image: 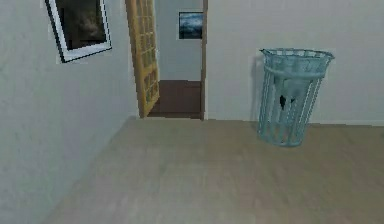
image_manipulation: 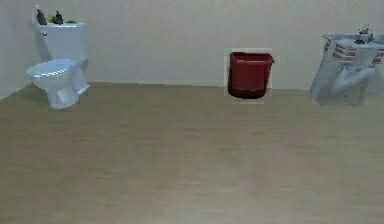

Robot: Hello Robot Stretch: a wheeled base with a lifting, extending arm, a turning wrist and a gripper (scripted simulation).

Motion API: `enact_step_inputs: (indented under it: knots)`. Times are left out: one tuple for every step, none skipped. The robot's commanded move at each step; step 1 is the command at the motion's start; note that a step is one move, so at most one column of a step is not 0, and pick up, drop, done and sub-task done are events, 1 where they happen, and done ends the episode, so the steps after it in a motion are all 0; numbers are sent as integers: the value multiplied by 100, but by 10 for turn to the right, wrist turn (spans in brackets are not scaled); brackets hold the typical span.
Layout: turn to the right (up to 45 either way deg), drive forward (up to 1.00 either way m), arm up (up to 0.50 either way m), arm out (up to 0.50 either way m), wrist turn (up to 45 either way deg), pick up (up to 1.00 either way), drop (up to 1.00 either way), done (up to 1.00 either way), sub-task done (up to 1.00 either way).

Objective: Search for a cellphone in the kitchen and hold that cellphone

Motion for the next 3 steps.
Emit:
enact_step_inputs:
  knots:
    - [-30, 0, 0, 0, 0, 0, 0, 0, 0]
    - [450, 0, 0, 0, 0, 0, 0, 0, 0]
    - [450, 0, 0, 0, 0, 0, 0, 0, 0]
